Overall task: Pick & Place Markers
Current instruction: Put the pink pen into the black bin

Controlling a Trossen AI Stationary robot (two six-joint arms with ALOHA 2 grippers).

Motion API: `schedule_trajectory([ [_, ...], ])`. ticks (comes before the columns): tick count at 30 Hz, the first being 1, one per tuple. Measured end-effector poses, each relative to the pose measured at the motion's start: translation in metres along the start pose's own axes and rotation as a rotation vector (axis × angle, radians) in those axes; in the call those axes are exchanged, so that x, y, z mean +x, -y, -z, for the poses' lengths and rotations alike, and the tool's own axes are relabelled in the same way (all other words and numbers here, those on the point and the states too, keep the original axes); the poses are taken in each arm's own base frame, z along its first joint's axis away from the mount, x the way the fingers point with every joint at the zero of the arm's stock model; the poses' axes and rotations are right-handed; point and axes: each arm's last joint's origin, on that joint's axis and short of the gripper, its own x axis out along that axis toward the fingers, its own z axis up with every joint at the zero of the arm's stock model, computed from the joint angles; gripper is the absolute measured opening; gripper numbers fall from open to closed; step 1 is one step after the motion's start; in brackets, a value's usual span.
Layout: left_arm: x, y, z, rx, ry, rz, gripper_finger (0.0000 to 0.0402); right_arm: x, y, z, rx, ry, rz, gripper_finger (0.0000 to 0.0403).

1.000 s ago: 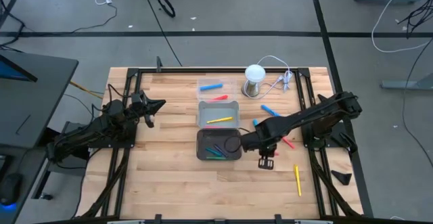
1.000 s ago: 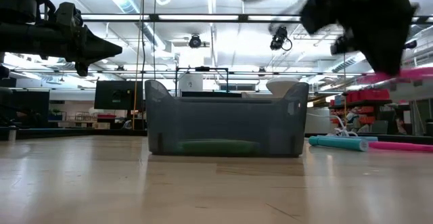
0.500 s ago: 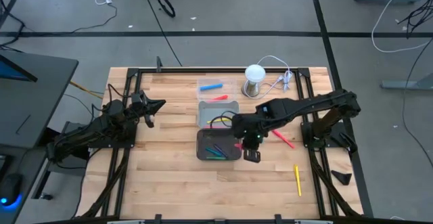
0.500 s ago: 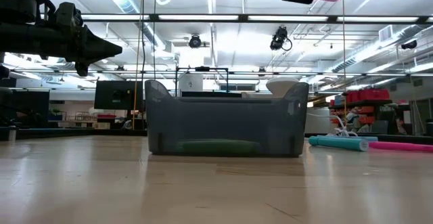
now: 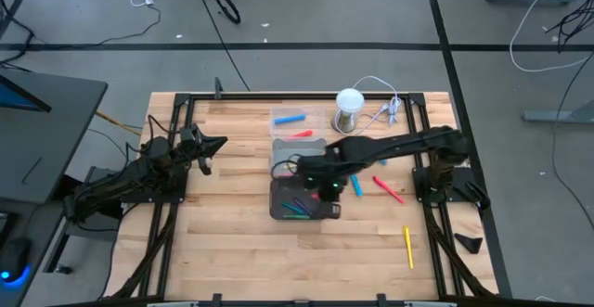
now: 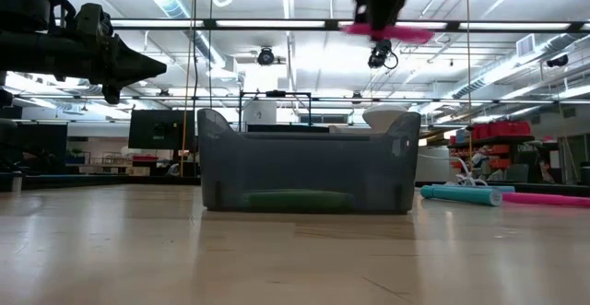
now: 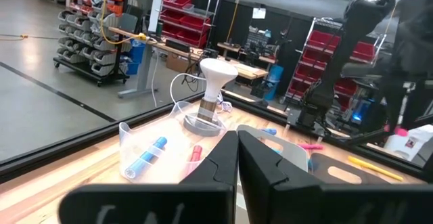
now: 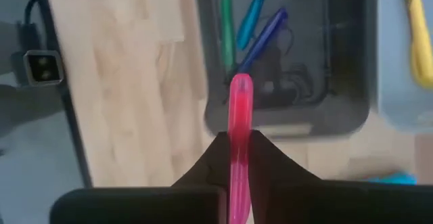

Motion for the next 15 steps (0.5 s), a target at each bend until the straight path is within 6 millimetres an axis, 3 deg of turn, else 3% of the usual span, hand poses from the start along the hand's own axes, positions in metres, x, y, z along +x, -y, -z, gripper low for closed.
schedule_trajectory([
  [8, 0.000, 0.000, 0.000, 0.000, 0.001, 0.000, 0.0014, 0.027, 0.018, -0.047, -0.013, -0.090, 0.042, 0.0018],
  [15, 0.000, 0.000, 0.000, 0.000, 0.001, 0.000, 0.0014, 0.030, 0.025, -0.070, -0.025, -0.135, 0.092, 0.0018],
])
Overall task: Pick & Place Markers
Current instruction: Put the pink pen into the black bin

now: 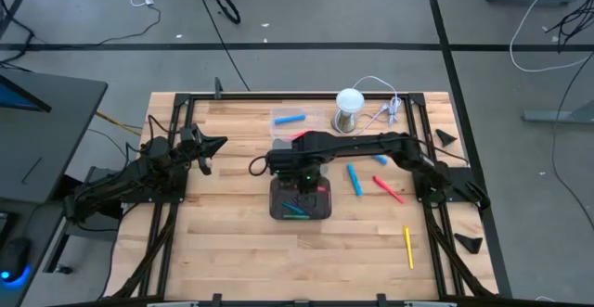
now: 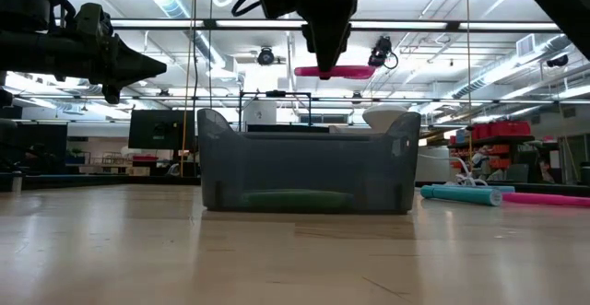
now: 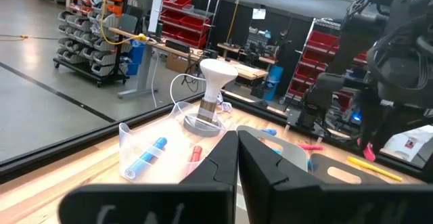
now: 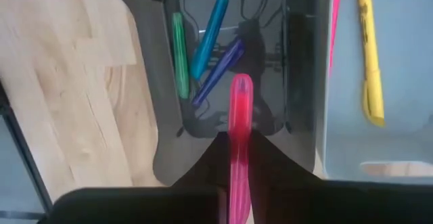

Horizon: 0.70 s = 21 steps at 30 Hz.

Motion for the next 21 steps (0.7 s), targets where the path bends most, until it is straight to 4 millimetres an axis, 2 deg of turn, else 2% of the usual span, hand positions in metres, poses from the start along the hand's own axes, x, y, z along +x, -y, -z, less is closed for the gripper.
schedule_trajectory([
  [7, 0.000, 0.000, 0.000, 0.000, 0.000, 0.000, 0.0014, 0.019, 0.003, -0.005, 0.001, -0.031, 0.035, 0.0018],
  [14, 0.000, 0.000, 0.000, 0.000, 0.000, 0.000, 0.0014, 0.059, 0.008, -0.010, -0.004, -0.013, 0.044, 0.0018],
  [21, 0.000, 0.000, 0.000, 0.000, 0.000, 0.000, 0.0014, 0.097, 0.014, -0.008, -0.006, -0.012, 0.045, 0.0020],
])
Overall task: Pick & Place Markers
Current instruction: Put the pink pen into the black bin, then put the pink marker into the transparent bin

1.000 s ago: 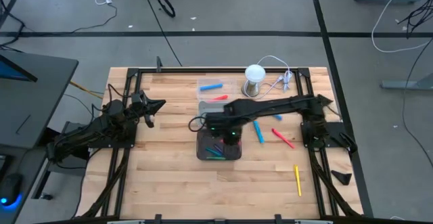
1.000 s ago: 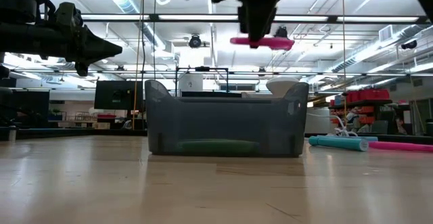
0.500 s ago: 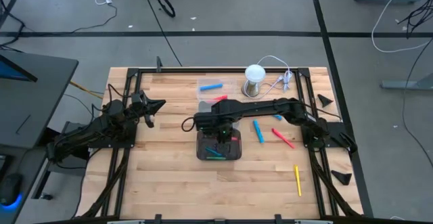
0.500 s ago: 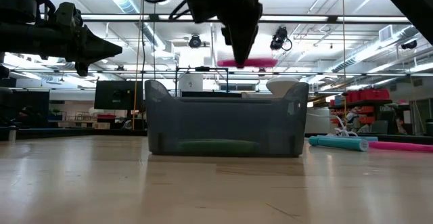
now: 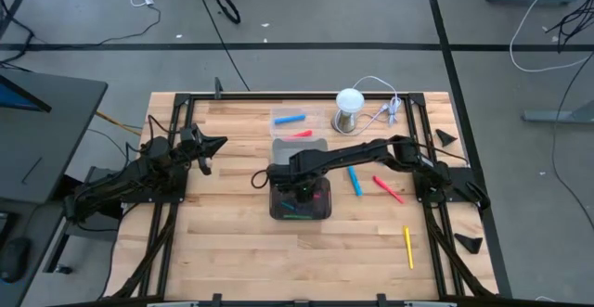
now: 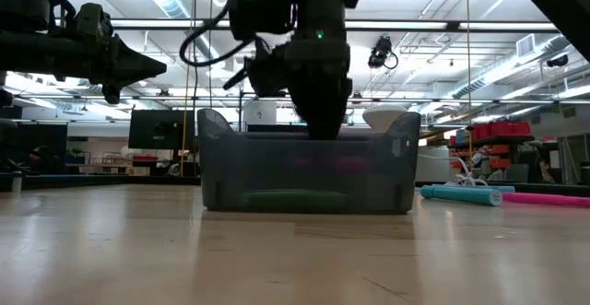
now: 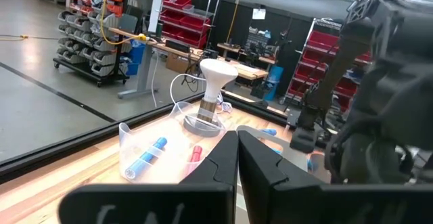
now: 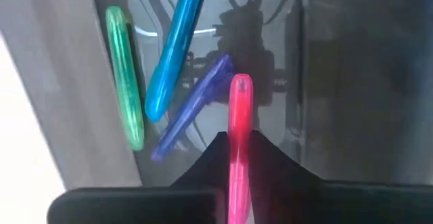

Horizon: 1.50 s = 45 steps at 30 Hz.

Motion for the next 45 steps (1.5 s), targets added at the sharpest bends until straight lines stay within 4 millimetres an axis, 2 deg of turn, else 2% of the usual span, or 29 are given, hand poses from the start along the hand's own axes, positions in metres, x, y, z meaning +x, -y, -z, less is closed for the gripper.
schedule_trajectory([
  [5, 0.000, 0.000, 0.000, 0.000, 0.000, 0.000, 0.0014, 0.014, -0.001, 0.003, 0.008, -0.007, -0.001, 0.0047],
  [11, 0.000, 0.000, 0.000, 0.001, 0.000, 0.000, 0.0014, 0.014, -0.002, 0.001, 0.005, 0.020, -0.005, 0.0084],
  [23, 0.000, 0.000, 0.000, 0.001, 0.000, 0.000, 0.0014, 0.013, -0.005, 0.001, -0.001, 0.016, -0.006, 0.0134],
  [41, 0.000, 0.000, 0.000, 0.001, 0.000, 0.000, 0.0014, -0.008, -0.006, 0.004, -0.043, -0.019, 0.001, 0.0139],
  [45, 0.000, 0.000, 0.000, 0.001, 0.000, 0.000, 0.0014, -0.025, -0.011, 0.009, -0.082, 0.025, 0.027, 0.0139],
])
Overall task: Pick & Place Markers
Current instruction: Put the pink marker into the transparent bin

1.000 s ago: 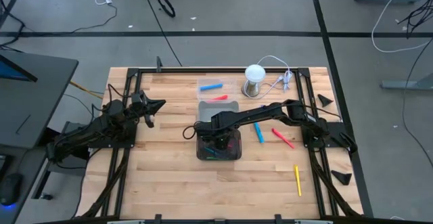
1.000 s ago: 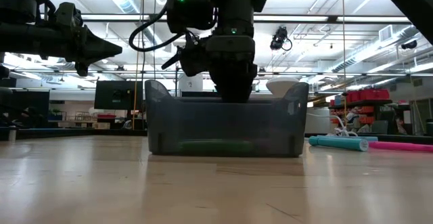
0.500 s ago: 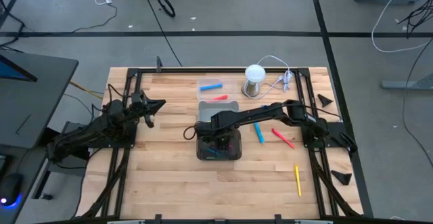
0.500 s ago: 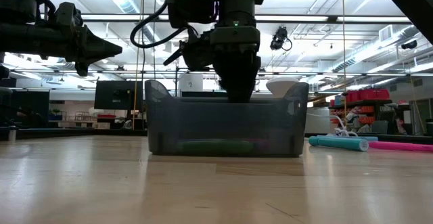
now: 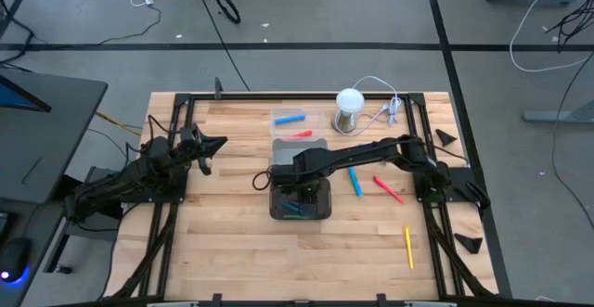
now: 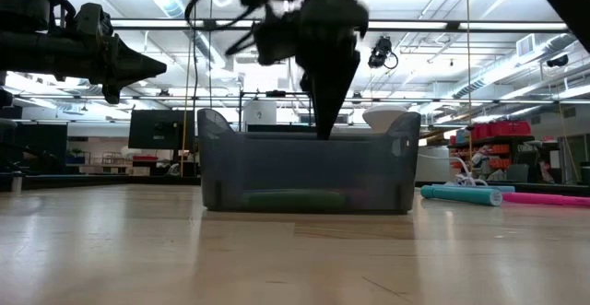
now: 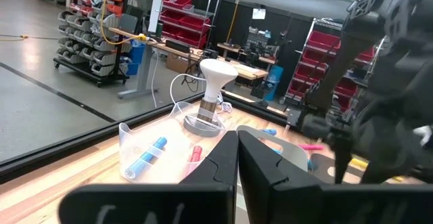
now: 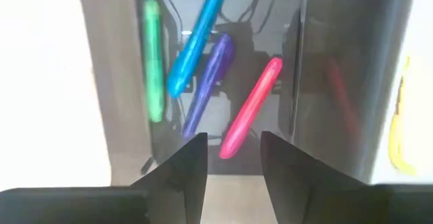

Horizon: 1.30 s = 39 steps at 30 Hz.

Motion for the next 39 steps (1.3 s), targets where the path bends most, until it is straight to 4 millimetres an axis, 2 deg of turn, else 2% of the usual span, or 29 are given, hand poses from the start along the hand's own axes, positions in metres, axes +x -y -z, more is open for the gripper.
schedule_trajectory([
  [8, 0.000, 0.000, 0.000, 0.000, 0.000, 0.000, 0.0014, -0.032, 0.000, 0.022, 0.041, 0.066, 0.004, 0.0139],
  [16, 0.000, 0.000, 0.000, -0.001, 0.001, 0.000, 0.0014, -0.056, 0.001, 0.054, 0.207, 0.105, -0.008, 0.0139],
  [25, 0.000, 0.000, 0.000, 0.000, 0.001, 0.000, 0.0014, -0.058, 0.002, 0.099, 0.376, 0.062, -0.009, 0.0139],
  [34, 0.000, 0.000, 0.000, 0.000, -0.001, 0.000, 0.0014, -0.055, 0.000, 0.142, 0.444, 0.028, -0.001, 0.0139],
  [39, 0.000, 0.000, 0.000, 0.000, 0.000, 0.000, 0.0014, -0.056, 0.002, 0.160, 0.460, 0.024, -0.001, 0.0139],
])
